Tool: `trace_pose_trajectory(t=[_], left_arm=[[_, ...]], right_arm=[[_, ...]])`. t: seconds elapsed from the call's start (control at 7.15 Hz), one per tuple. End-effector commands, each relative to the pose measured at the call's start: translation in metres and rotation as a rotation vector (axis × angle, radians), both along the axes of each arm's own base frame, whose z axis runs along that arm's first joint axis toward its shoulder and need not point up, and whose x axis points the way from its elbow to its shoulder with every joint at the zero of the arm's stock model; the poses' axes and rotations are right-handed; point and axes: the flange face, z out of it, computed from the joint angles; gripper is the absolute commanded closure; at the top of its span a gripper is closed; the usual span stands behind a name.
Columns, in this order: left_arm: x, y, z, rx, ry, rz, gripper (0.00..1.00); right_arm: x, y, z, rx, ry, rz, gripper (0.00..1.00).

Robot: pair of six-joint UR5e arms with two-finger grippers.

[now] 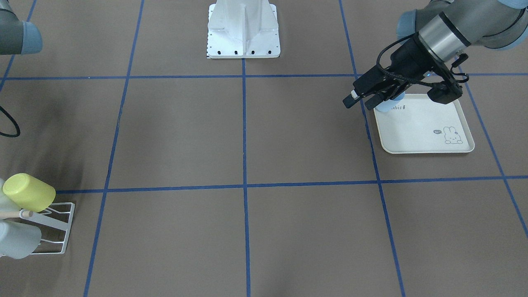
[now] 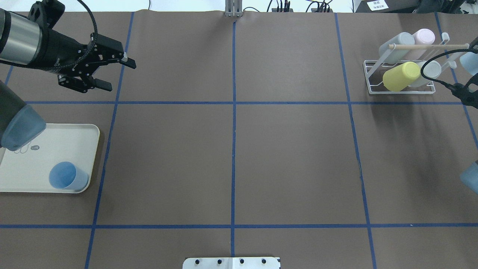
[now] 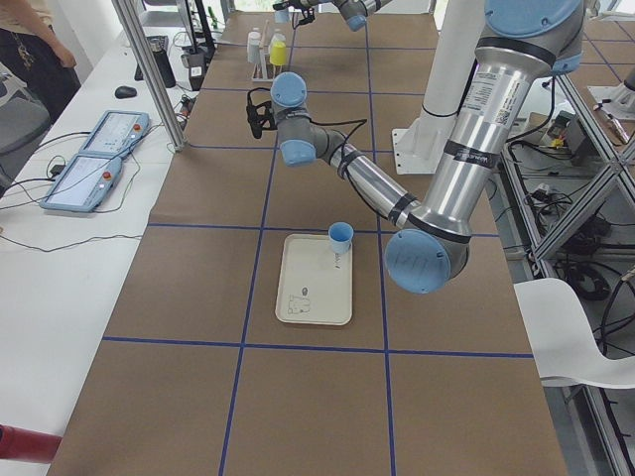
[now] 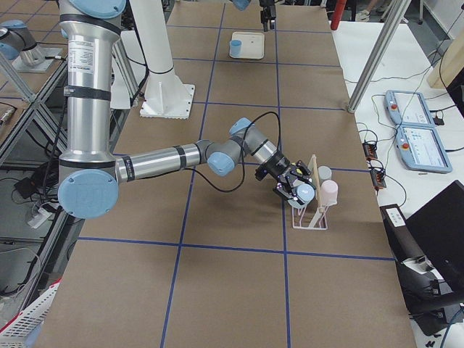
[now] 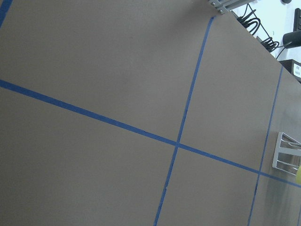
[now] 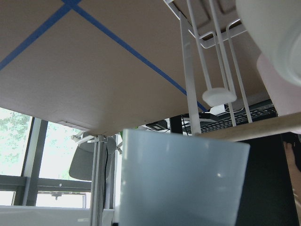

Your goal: Transfer IKEA cup to right arm and place on rack

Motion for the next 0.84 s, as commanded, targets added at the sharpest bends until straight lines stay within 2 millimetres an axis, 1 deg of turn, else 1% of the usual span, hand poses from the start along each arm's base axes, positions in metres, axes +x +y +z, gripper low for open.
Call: trace_pose_trajectory(t=[0.0,0.14,0.28,0.42,0.56,0.7], left_arm=[[0.000,-0.001,0.001,-0.001,-0.001,-0.001,0.00],[0.001,0.000,0.001,-0.001,-0.001,0.000,0.00],[0.001,0.000,0.001,-0.002,-0.002,0.000,0.00],[0.001,0.000,0.001,-0.001,-0.001,0.000,0.00],[0.001,0.000,0.001,-0.001,-0.001,0.000,0.00],[0.001,0.000,0.001,-0.001,-0.001,0.000,0.00]], right_arm=[[-0.012,-0.005,0.004,0.002,0.013,-0.003,0.58],[-0.017,-0.009,0.005,0.004,0.021,-0.001,0.57],[-0.029,-0.016,0.006,0.014,0.043,-0.001,0.55],[-0.034,-0.023,0.012,0.008,0.051,0.000,0.54],[-0.034,-0.023,0.012,0.008,0.051,0.000,0.53],[-0.035,-0.023,0.012,0.008,0.051,-0.001,0.50]])
